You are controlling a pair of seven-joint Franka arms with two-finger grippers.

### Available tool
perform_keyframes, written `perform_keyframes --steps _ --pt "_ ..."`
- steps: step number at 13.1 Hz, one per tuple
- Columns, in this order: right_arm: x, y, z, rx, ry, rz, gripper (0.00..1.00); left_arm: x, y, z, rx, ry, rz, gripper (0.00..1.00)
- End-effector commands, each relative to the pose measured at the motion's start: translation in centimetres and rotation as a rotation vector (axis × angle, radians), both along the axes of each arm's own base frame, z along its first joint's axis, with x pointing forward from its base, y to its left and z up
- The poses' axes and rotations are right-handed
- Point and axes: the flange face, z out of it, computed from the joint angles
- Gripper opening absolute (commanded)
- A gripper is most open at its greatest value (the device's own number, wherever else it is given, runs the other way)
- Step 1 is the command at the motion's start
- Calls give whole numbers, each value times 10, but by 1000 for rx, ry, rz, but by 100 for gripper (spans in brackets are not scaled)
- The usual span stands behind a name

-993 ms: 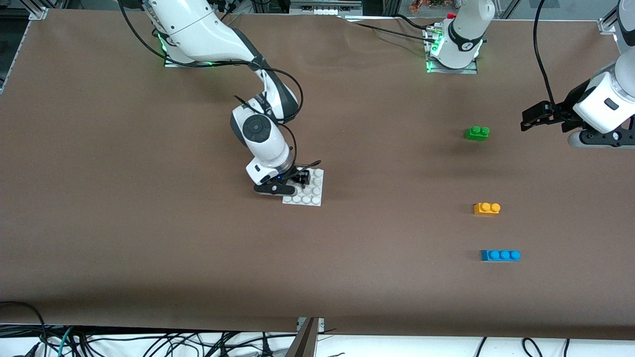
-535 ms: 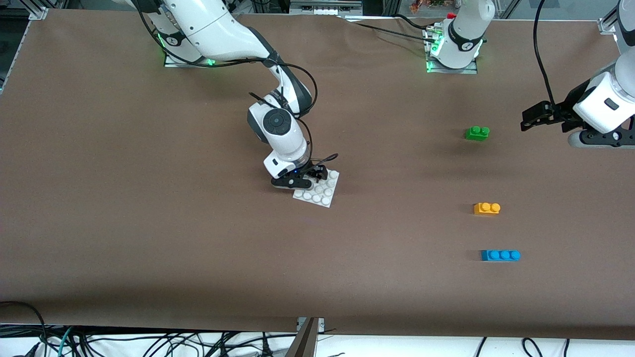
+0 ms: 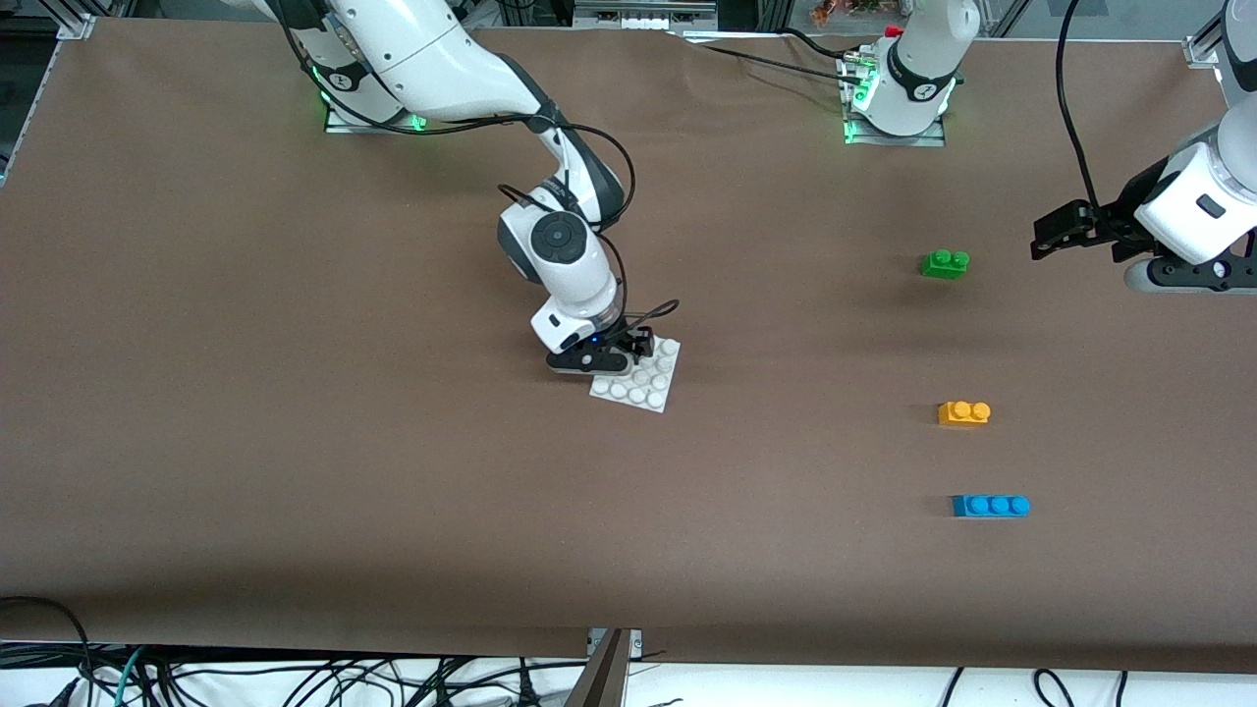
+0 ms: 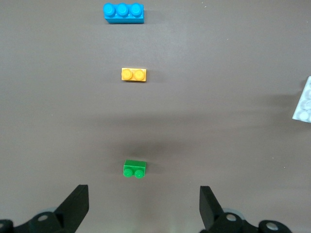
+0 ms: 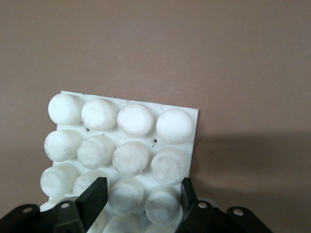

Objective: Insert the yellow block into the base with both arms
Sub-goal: 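Release the plate and retract the right gripper while the left gripper reaches out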

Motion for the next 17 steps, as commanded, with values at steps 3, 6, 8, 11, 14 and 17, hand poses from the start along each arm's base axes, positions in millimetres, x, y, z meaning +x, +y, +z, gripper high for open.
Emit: perform_keyframes --steps 3,6,8,11,14,17 --pt "-31 44 -7 -1 -30 74 68 1 1 5 -15 2 2 100" --pt "-37 55 -5 5 -41 92 68 1 1 5 -15 2 2 100" --pt "-32 55 1 13 -48 87 69 1 1 5 -15 2 2 100" --pt "-10 49 24 21 -54 62 82 1 1 6 -14 1 2 100" --pt "27 27 71 17 -46 13 100 1 1 5 -15 2 2 100" --pt "62 -15 107 -25 -30 -41 100 2 1 3 -14 6 4 100"
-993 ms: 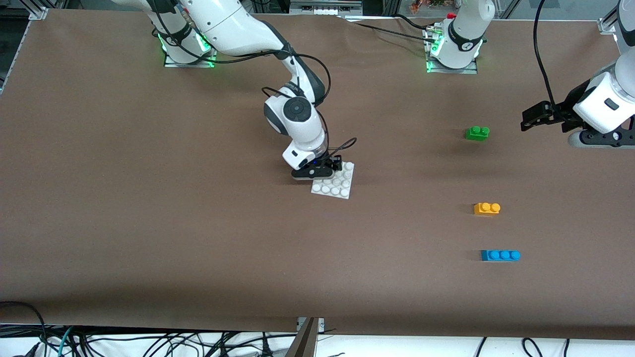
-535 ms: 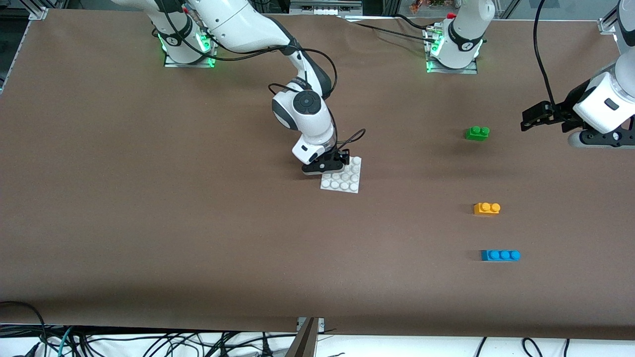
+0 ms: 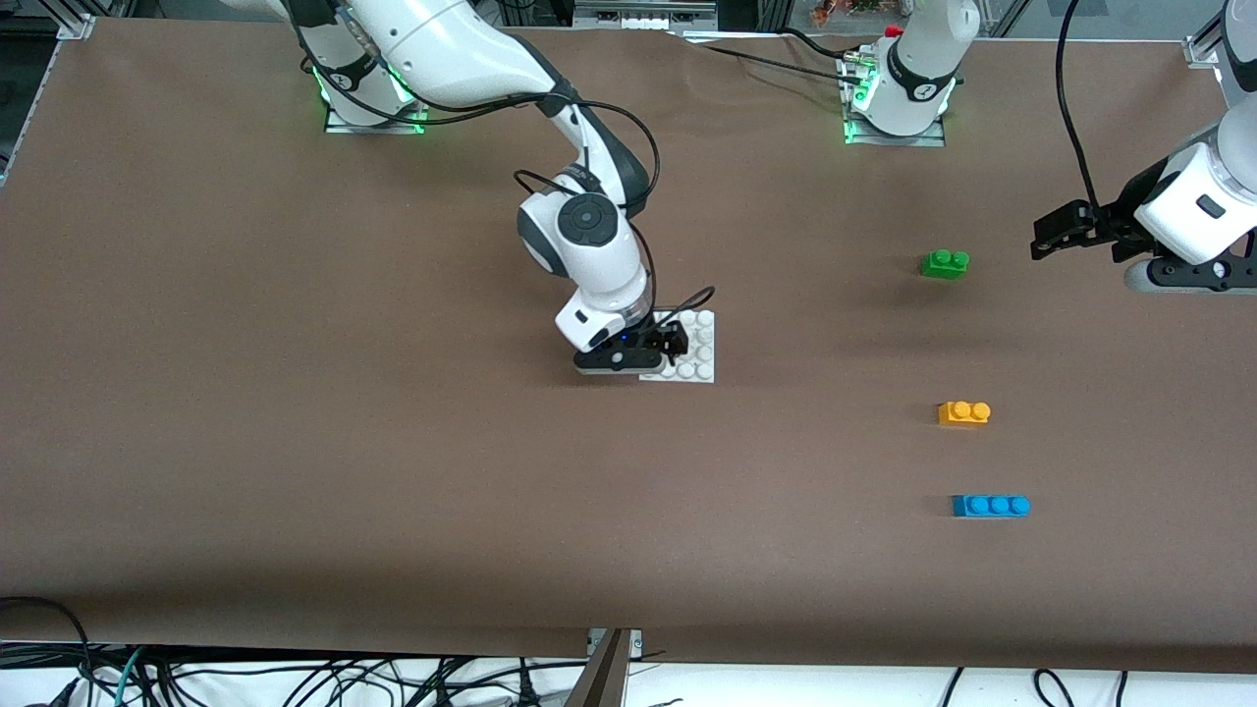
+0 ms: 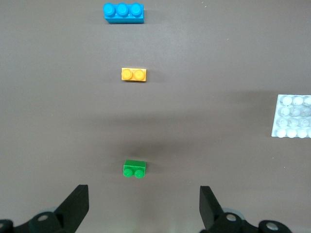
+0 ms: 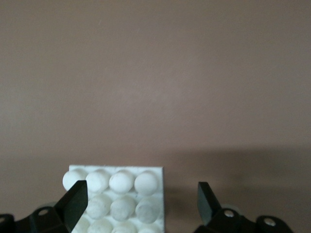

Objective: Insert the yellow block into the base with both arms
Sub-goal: 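Release the plate and retract the right gripper while the left gripper reaches out, then lower the left gripper onto the yellow block and grasp it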

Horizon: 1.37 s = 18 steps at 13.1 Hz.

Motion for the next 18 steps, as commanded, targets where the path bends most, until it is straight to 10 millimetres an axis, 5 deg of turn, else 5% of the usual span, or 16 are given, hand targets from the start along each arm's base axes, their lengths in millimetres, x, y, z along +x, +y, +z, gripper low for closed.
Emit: perform_keyframes --steps 1,4,7,9,11,15,18 --pt "35 -49 44 -31 1 -61 100 5 1 -3 -17 14 2 100" --pt "62 -111 78 -124 42 -52 100 19 6 -36 -22 66 11 100" --pt "65 -154 113 -201 111 -52 100 45 51 -69 -31 5 29 100" --pt "58 -185 147 -238 176 -20 100 63 71 -103 -42 -25 25 100" --pt "58 -242 188 -235 224 2 100 77 80 -142 -41 -25 15 100" --pt "48 -349 257 -195 283 90 100 99 79 -212 -42 -59 5 100" --pt "14 -418 289 -173 296 130 100 91 73 -266 -39 -122 -53 100"
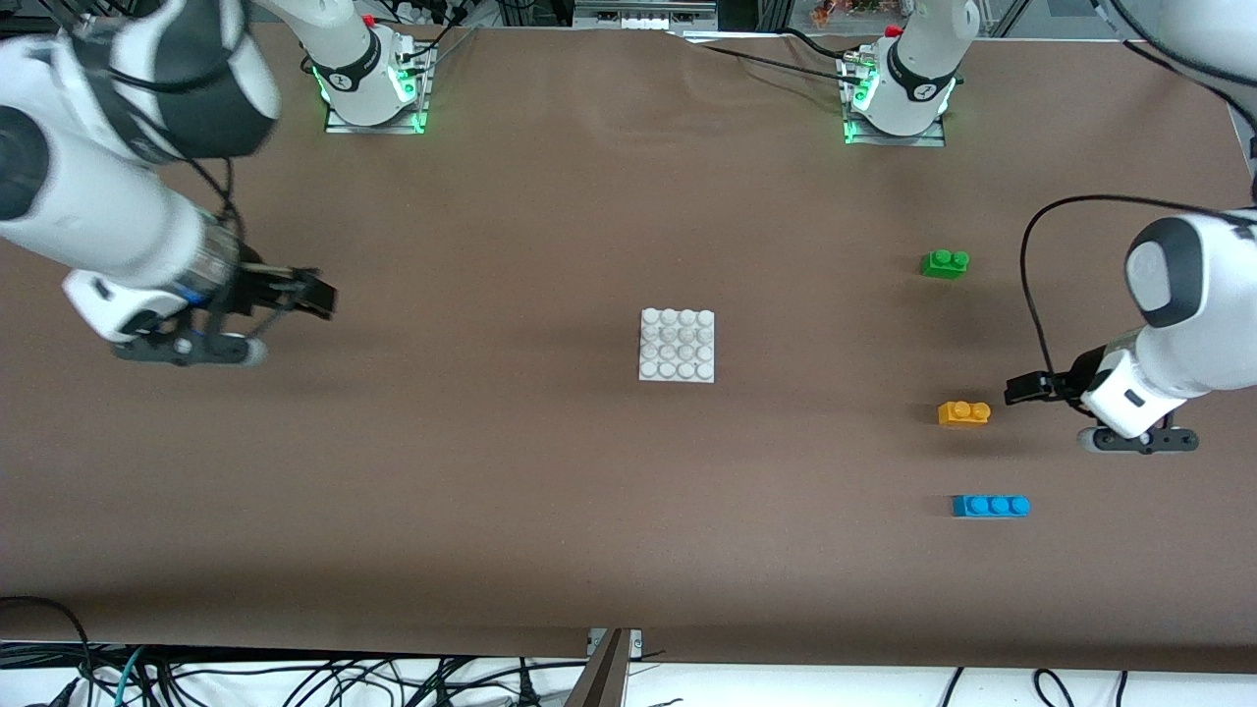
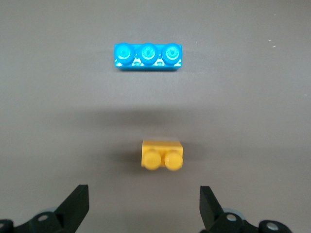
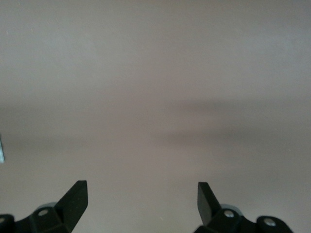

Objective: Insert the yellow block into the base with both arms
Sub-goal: 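Lower the left gripper onto the yellow block and grasp it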

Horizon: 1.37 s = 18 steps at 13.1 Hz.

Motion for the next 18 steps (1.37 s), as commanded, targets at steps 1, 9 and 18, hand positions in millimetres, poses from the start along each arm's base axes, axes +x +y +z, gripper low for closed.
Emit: perform_keyframes --steps 1,9,18 --pt "-48 -36 22 32 4 37 100 -18 -10 -40 4 -55 -52 100" --pt "-60 -51 28 24 9 49 100 -38 -36 -106 66 -97 -182 100" --pt "-44 -63 35 9 -32 21 100 -36 -35 -114 67 -108 -183 39"
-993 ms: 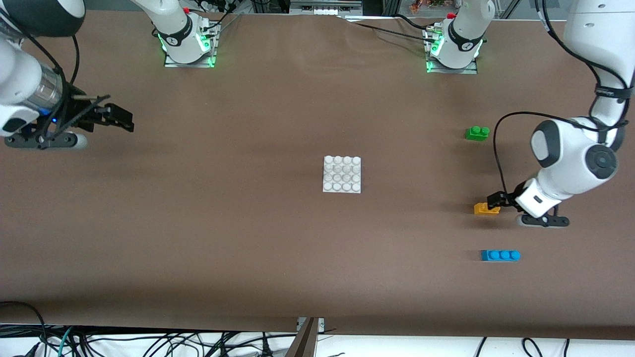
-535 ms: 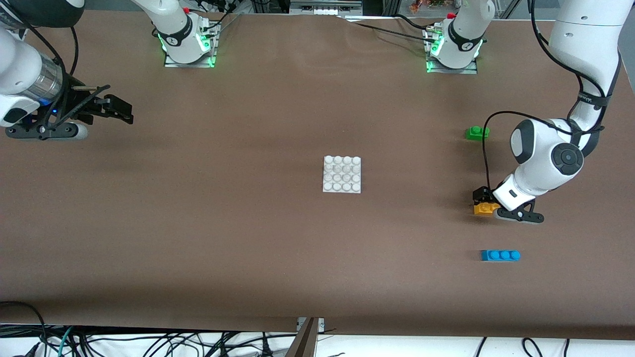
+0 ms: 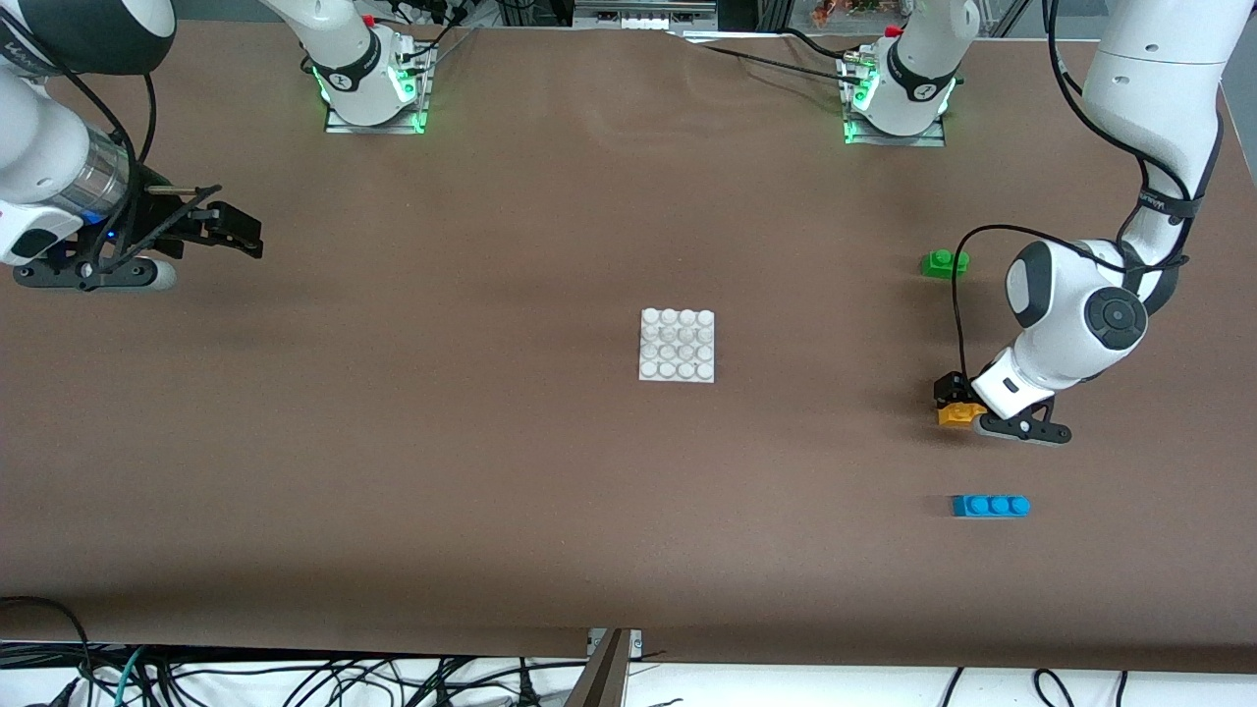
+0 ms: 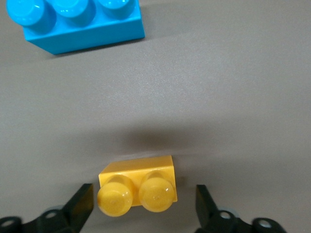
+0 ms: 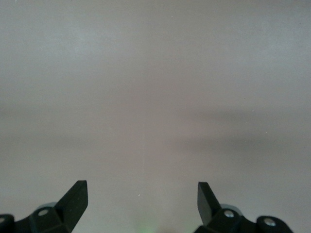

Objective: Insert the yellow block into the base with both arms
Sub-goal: 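Lower the left gripper onto the yellow block and grasp it, then carry the yellow block with the left gripper over the white plate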

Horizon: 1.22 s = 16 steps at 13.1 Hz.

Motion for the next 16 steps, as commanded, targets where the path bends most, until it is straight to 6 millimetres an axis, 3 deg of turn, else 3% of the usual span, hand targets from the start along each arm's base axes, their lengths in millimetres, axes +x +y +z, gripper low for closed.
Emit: perform_keyframes --steps 1,4,6,8,10,12,16 --pt "4 -8 15 -9 -27 0 100 3 2 2 13 -13 -27 27" --pt "-2 -6 13 -22 18 -4 100 4 4 5 15 -18 -22 18" --pt "-4 -3 12 -25 38 -54 100 10 3 22 18 -33 -19 17" --pt "-1 3 14 -22 9 -55 100 15 -4 56 21 5 -28 17" --pt "4 2 13 -15 -18 -58 100 20 -31 93 10 52 -53 17" --pt "8 1 12 -8 -36 -62 100 23 -64 116 -7 95 -24 18" --pt "9 3 13 -5 -49 -59 100 11 -173 151 -61 148 -60 19"
